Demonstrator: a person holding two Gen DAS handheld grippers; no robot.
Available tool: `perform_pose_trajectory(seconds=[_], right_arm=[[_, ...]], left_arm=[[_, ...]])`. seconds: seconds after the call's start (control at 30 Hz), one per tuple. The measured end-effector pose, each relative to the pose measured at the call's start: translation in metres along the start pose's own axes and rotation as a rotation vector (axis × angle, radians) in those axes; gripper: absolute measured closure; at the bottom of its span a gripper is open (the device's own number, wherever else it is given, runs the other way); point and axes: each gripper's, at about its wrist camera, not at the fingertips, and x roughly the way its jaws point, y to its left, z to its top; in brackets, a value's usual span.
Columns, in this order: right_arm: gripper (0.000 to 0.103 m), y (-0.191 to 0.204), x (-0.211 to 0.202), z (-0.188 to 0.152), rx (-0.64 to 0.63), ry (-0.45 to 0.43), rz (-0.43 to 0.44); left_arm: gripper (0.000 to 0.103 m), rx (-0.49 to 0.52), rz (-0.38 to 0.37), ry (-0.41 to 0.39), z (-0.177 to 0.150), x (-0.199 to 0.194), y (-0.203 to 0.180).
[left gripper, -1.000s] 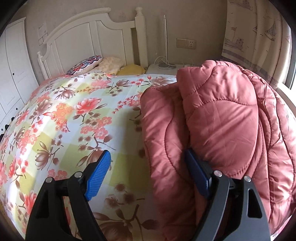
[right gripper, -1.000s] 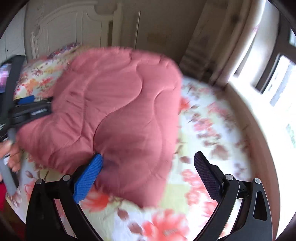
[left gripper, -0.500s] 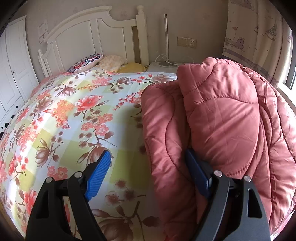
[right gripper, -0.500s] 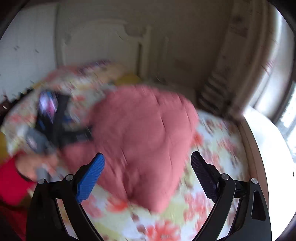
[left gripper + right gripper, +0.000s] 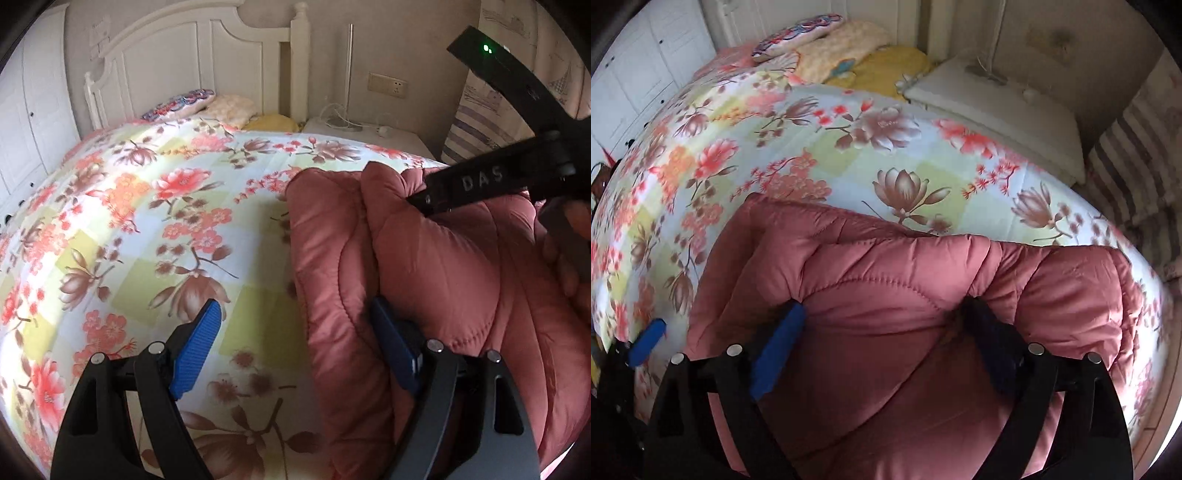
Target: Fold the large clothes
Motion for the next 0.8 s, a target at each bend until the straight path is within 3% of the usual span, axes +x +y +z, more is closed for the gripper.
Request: perform_pose_trajectory(seconds=[0.1, 0.23, 0.3, 0.4, 0.53, 0.7, 0.77, 0.8], right_arm=[[0.018, -0.003, -0.019, 0.009, 0.009, -0.002, 0.014], [0.018, 0.004, -0.052, 0.014, -0.002, -0.069, 0.079], [0.018, 0.012, -0.038, 0.015, -0.019, -0.039, 0.071], [0.009, 0.02, 0.011, 0.012, -0.027, 0.007, 0.022], [0.016, 0.015, -0.018, 0.012, -0.032, -0.041, 0.032], [0.014, -0.036, -0.083, -0.014, 0.008, -0.13, -0.066], [0.013, -0.067, -0.078, -0.027, 0.078, -0.088, -0.06], [0.011, -0.08, -0.06, -0.034, 0.104, -0.026, -0.064]], left_arm=[[0.021, 0.007, -0.001, -0.005, 0.0, -0.002, -0.002], [0.021, 0.003, 0.001, -0.011, -0.002, -0.005, -0.003], [0.021, 0.001, 0.004, -0.014, -0.003, -0.005, -0.004], [0.021, -0.022, 0.013, 0.004, -0.002, -0.001, -0.001], [0.02, -0.006, -0.004, -0.001, -0.002, -0.003, -0.001], [0.02, -0.01, -0.01, 0.001, -0.003, -0.003, 0.0], [0.02, -0.014, -0.011, 0.0, -0.002, -0.003, 0.0], [0.02, -0.017, -0.012, -0.001, -0.003, -0.003, 0.0]])
